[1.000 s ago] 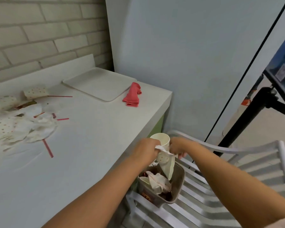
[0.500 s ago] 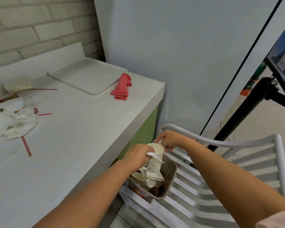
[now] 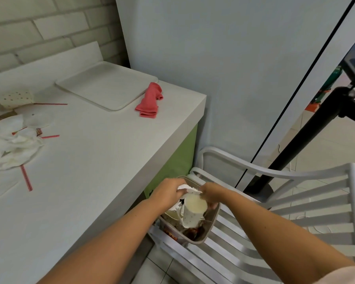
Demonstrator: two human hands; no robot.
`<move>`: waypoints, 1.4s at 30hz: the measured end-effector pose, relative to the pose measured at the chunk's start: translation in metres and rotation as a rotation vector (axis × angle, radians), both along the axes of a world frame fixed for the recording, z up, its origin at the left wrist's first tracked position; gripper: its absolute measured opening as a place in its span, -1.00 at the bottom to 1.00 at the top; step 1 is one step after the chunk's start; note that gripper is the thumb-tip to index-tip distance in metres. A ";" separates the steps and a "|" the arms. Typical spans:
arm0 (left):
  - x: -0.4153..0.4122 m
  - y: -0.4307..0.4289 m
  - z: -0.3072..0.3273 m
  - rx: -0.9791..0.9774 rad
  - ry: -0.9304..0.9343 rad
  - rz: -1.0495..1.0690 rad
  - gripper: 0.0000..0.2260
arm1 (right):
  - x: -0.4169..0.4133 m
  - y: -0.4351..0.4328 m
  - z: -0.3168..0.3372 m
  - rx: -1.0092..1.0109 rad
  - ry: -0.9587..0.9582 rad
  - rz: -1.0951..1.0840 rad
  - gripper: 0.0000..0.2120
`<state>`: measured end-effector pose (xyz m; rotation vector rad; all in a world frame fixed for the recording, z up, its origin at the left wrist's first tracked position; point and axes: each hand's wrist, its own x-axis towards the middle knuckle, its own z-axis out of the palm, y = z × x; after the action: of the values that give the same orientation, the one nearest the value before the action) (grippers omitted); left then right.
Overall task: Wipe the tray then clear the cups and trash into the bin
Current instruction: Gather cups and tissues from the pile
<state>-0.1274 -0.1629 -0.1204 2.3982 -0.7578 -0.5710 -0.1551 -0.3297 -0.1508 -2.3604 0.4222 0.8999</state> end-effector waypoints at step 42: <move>0.006 -0.007 0.026 -0.182 0.319 0.472 -0.74 | 0.028 0.048 0.019 -0.040 0.120 0.297 -0.74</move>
<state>-0.1210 -0.1694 -0.0942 2.1392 -0.0932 -0.6312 -0.1269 -0.2812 -0.1314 -2.4543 0.1373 1.1816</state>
